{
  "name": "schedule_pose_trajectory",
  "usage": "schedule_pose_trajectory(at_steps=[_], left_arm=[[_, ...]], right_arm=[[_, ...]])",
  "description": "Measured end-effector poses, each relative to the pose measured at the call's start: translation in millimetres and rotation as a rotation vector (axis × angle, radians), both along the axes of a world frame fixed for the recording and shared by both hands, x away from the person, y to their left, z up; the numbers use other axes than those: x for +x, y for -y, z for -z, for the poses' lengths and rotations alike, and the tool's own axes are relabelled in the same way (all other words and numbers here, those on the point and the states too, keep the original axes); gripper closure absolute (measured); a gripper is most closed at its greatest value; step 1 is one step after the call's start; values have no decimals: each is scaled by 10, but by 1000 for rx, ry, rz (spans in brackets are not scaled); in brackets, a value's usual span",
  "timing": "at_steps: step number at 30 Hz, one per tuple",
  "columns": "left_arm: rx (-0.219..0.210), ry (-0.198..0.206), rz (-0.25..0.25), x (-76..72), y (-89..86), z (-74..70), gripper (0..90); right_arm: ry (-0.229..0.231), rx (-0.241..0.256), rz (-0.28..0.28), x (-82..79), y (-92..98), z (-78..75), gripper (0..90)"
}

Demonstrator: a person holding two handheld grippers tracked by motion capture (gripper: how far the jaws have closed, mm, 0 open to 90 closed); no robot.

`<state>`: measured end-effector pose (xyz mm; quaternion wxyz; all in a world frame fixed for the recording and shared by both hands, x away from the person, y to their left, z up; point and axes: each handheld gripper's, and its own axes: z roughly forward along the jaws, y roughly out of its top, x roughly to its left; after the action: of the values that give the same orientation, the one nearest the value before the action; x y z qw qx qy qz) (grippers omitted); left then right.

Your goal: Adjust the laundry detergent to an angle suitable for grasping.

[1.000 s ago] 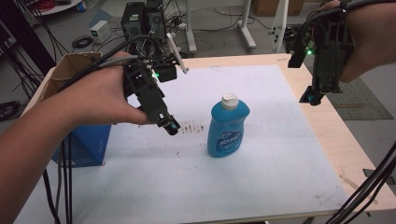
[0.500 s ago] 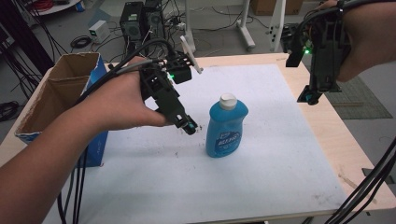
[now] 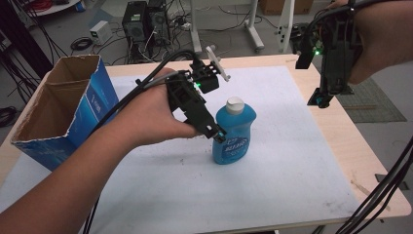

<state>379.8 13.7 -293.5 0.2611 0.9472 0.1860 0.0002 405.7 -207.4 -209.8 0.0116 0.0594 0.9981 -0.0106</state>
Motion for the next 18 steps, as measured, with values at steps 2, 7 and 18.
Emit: schedule_pose_trajectory(at_steps=[2, 7, 18], left_arm=[[-8, 8, 0, -4, 34, 27, 18], [-14, 25, -10, -10, 90, 67, 18], [-30, 63, -16, -11, 236, 152, 18]], right_arm=[[0, -3, -11, 3, -1, -1, 19], [-1, 1, -1, -10, -8, -6, 19], [0, 2, -1, 6, -23, 1, 19]])
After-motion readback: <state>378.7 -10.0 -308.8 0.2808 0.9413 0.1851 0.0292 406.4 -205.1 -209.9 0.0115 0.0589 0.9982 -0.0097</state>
